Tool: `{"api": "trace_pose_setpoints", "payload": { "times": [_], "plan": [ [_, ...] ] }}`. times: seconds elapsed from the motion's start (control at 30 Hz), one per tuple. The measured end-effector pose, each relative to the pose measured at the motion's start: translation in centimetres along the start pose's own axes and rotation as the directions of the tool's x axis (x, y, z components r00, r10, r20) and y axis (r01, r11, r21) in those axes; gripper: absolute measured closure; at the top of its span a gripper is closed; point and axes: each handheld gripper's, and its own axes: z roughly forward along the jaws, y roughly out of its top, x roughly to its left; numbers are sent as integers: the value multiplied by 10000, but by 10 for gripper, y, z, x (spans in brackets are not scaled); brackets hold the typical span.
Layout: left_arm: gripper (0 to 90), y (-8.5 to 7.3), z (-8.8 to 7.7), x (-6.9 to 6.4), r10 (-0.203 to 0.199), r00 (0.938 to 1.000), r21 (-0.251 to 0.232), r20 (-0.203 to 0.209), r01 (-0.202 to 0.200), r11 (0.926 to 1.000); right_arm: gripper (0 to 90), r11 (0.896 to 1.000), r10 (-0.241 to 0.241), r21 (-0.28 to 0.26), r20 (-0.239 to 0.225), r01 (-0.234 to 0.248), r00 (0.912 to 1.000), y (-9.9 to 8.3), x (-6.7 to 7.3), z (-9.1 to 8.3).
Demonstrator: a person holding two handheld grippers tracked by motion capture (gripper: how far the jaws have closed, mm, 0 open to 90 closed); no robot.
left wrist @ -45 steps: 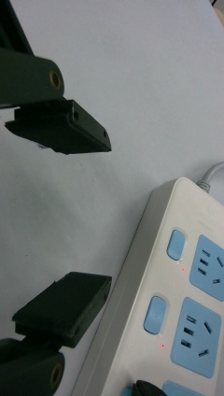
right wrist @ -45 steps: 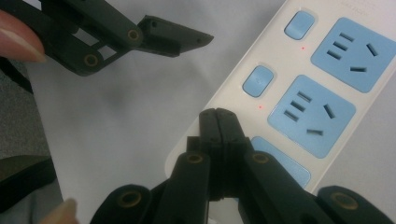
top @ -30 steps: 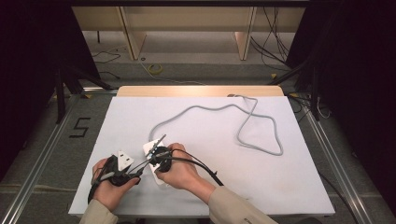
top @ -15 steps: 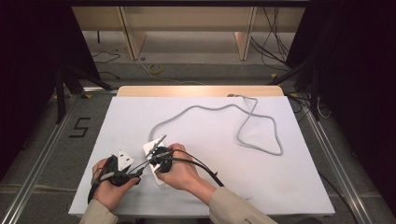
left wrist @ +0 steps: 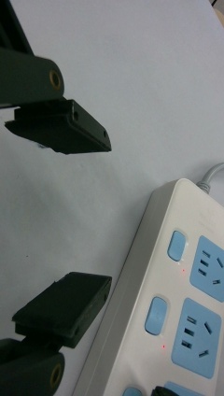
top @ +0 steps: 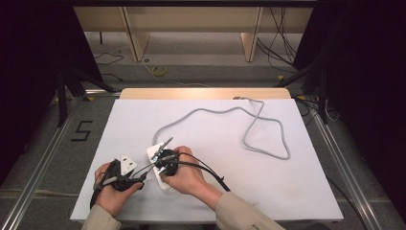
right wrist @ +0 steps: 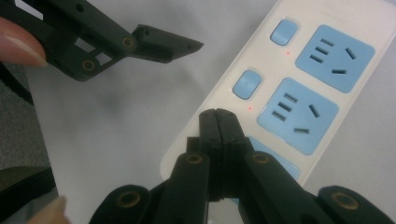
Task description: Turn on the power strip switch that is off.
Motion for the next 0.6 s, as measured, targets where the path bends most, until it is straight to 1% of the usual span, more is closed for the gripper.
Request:
{"api": "trace_pose_setpoints", "payload": {
  "times": [0.3, 0.37, 0.53, 0.6],
  "plan": [
    [292, 0, 0, 0, -34, 10000, -2, -2, 34, 10000, 890, 9992, 63, -387, 88, -59, 9999, -4, -6, -8],
    [292, 0, 0, 0, -32, 10000, 0, -8, 32, 10000, 900, 9992, 85, -396, 119, -80, 9999, -5, -8, -10],
    [292, 0, 0, 0, -39, 10000, 7, -7, 39, 10000, 892, 9992, 46, -409, 117, -41, 9999, -10, -12, -14],
    [292, 0, 0, 0, -46, 10000, -7, -9, 46, 10000, 885, 9990, 134, -436, 116, -128, 9998, -12, -14, -16]
  ]
}}
